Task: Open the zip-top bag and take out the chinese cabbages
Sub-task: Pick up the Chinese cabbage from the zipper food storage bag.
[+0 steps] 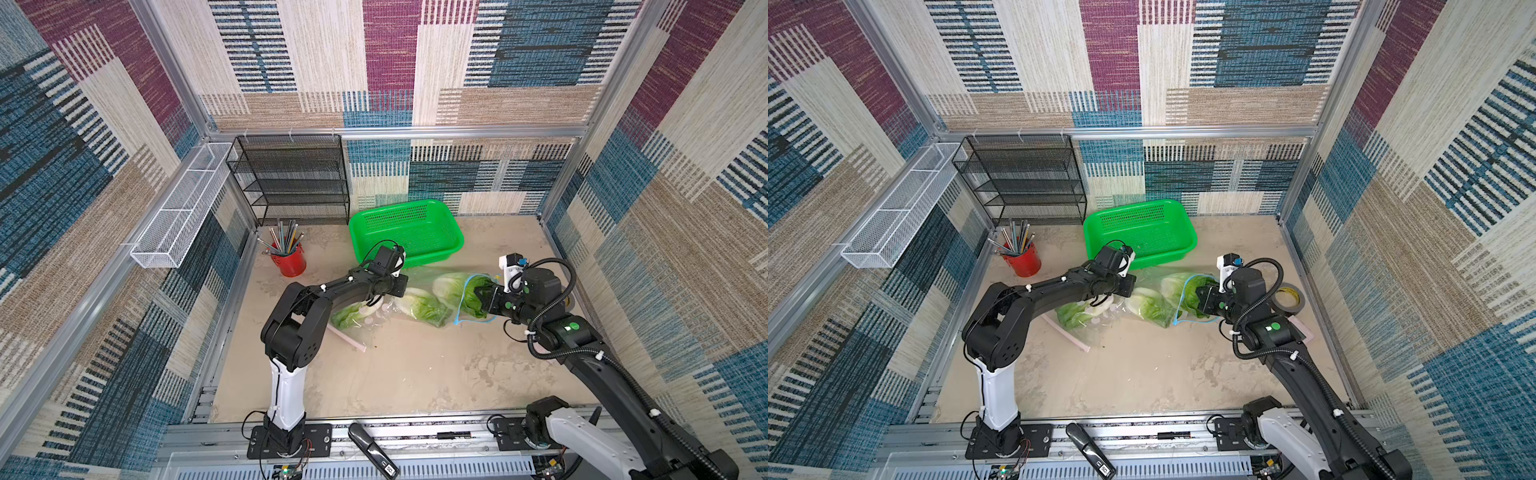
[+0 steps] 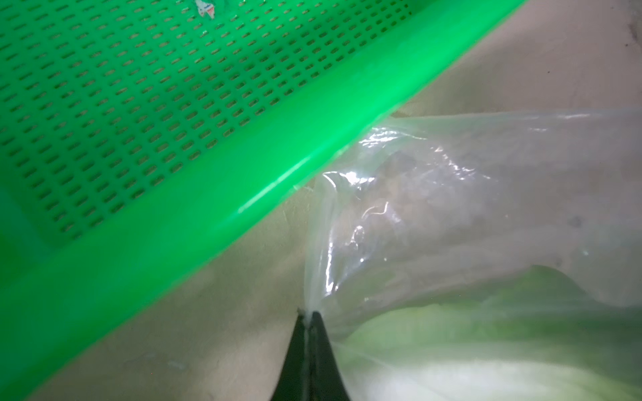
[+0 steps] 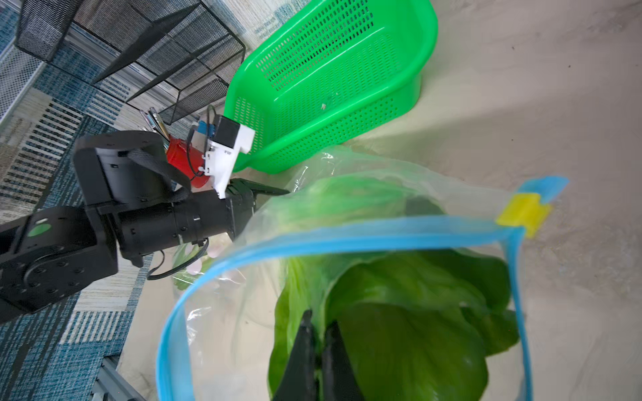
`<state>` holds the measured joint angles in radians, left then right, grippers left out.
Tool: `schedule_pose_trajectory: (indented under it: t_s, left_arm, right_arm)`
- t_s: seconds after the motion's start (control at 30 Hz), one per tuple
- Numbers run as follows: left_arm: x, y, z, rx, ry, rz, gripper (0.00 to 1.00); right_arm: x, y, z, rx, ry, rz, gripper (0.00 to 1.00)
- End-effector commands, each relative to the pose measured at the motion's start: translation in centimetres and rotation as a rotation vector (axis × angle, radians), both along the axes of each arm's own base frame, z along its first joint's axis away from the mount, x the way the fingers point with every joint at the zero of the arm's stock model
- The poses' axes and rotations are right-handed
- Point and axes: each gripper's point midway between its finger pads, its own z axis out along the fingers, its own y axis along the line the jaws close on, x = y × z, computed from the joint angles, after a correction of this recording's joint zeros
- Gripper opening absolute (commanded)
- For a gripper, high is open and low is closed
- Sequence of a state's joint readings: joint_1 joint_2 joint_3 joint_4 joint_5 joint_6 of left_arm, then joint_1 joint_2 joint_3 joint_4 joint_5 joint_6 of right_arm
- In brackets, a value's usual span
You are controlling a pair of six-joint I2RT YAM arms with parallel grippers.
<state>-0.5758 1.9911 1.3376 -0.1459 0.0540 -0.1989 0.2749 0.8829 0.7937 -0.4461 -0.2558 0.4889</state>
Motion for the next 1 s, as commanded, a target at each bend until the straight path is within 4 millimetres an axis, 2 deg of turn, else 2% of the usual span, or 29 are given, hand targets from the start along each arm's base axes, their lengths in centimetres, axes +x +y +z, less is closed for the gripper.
schedule_pose_trajectory:
  t_s: [0.0,0.1,0.3,0.47,0.77,0.87,0.97]
  left_arm:
    - [0.0,1.3,-0.9,0.076,-0.005,0.007,0.00]
    - [0.1,1.3,-1.1,0.081,-0.009,0.008,0.00]
    - [0.2,1.5,-1.0,0.095,-0.018,0.011,0.00]
    - [0.1,2.1,-1.1,0.131,-0.030,0.006,0.00]
    - [0.1,1.7,-1.0,0.101,-0.042,-0.004,0.00]
    - [0.1,1.6,-0.9,0.098,-0.043,-0.005,0.00]
    - [0.1,1.4,-0.7,0.085,-0.050,-0.008,0.00]
  right_arm:
    - [-0.2,-0.8,2.7,0.029,-0.072,-0.022,0.00]
    - [-0.7,-1.2,4.7,0.080,-0.117,-0.014,0.00]
    - [-0.7,-0.2,5.8,0.146,-0.135,0.032,0.00]
    - [-0.5,-2.9,7.9,-0.009,-0.171,-0.059,0.00]
    - [-1.0,-5.9,16.5,-0.131,-0.352,-0.174,0.00]
    - [0.3,-5.6,17.5,-0.155,-0.383,-0.157,0.00]
    - [3.0,-4.4,17.6,-0.148,-0.431,-0.115,0.00]
